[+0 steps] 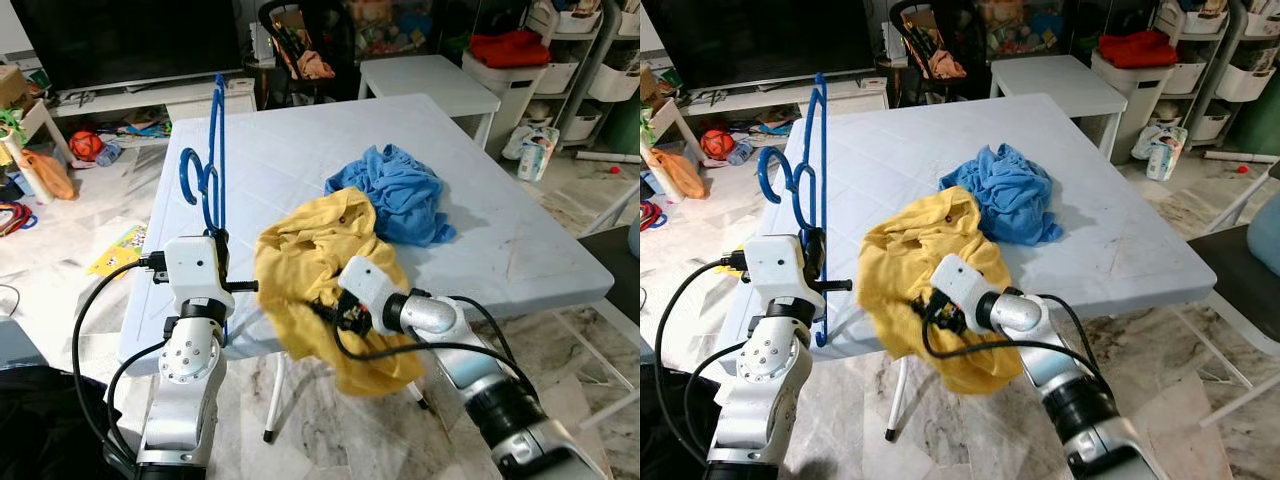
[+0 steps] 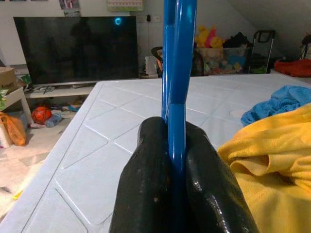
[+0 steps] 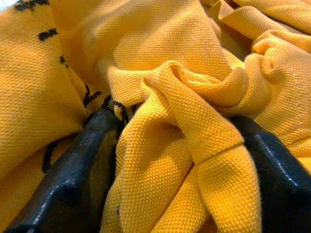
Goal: Hang hanger
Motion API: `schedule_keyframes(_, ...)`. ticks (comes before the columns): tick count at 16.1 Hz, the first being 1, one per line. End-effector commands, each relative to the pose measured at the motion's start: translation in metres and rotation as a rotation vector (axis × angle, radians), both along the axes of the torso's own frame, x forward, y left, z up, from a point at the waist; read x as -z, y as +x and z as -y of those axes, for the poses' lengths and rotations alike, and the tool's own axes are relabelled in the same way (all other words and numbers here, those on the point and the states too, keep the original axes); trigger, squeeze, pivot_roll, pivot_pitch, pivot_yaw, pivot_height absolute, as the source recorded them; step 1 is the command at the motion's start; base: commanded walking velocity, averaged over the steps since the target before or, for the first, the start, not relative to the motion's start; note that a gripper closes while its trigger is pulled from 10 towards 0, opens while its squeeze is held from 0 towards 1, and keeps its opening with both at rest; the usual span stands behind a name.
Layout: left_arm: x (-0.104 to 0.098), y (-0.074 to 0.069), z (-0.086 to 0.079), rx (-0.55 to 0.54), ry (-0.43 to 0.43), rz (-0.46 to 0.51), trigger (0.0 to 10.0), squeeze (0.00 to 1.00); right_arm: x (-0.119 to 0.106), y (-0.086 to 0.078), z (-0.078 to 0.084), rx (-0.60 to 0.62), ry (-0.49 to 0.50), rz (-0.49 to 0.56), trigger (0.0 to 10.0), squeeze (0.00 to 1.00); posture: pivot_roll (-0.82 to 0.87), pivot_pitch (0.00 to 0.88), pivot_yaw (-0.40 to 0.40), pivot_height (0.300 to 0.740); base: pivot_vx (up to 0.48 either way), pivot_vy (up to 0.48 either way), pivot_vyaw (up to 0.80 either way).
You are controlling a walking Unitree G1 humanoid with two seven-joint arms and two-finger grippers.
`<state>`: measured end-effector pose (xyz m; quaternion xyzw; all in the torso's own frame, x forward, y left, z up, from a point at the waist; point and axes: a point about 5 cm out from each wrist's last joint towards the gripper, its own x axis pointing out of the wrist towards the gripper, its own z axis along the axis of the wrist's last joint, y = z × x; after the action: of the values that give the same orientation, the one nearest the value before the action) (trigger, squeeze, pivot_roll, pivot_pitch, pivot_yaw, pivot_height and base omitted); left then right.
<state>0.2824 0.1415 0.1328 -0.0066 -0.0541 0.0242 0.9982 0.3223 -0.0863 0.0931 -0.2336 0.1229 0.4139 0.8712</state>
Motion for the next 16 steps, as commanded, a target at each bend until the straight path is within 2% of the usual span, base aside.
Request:
schedule_keyframes(1, 0.014, -0.002, -0.002, -0.010, -0.003, -0.071, 10.0, 0.00, 0.002, 0.009, 0.013, 0.101, -0.024, 0.001, 0.0, 0.00, -0.08, 0.000, 0.040, 0.740, 0.000, 0.000, 0.00)
schedule_keyframes(4, 0.014, -0.003, -0.002, -0.011, -0.003, -0.072, 10.0, 0.00, 0.001, 0.016, 0.017, 0.161, -0.025, 0.017, 0.0, 0.00, -0.07, 0.000, 0.039, 0.740, 0.000, 0.000, 0.00)
schedule_keyframes(8, 0.014, -0.002, -0.002, -0.010, -0.002, -0.073, 10.0, 0.00, -0.014, 0.042, 0.030, 0.391, 0.090, 0.006, 0.0, 0.00, -0.08, 0.000, 0.042, 0.740, 0.000, 0.000, 0.00)
schedule_keyframes(9, 0.014, -0.001, -0.002, -0.009, -0.002, -0.073, 10.0, 0.00, -0.032, 0.058, 0.035, 0.512, 0.190, 0.010, 0.0, 0.00, -0.08, 0.000, 0.042, 0.740, 0.000, 0.000, 0.00)
schedule_keyframes(10, 0.014, -0.001, -0.002, -0.009, -0.002, -0.073, 10.0, 0.00, -0.039, 0.062, 0.035, 0.545, 0.226, 0.014, 0.0, 0.00, -0.08, 0.000, 0.042, 0.740, 0.000, 0.000, 0.00)
schedule_keyframes(12, 0.014, 0.000, -0.001, -0.010, -0.004, -0.071, 10.0, 0.00, -0.084, 0.084, 0.034, 0.672, 0.420, 0.071, 0.0, 0.00, -0.07, 0.000, 0.039, 0.740, 0.000, 0.000, 0.00)
schedule_keyframes(13, 0.014, 0.000, -0.001, -0.011, -0.004, -0.071, 10.0, 0.00, -0.094, 0.088, 0.033, 0.684, 0.458, 0.088, 0.0, 0.00, -0.07, 0.000, 0.037, 0.740, 0.000, 0.000, 0.00)
schedule_keyframes(14, 0.014, 0.000, -0.001, -0.014, -0.005, -0.070, 10.0, 0.00, -0.129, 0.097, 0.029, 0.719, 0.608, 0.149, 0.0, 0.00, -0.07, 0.000, 0.034, 0.740, 0.000, 0.000, 0.00)
schedule_keyframes(16, 0.014, 0.000, -0.001, -0.017, -0.003, -0.069, 10.0, 0.00, -0.171, 0.102, 0.028, 0.726, 0.771, 0.238, 0.0, 0.00, -0.07, 0.000, 0.031, 0.740, 0.000, 0.000, 0.00)
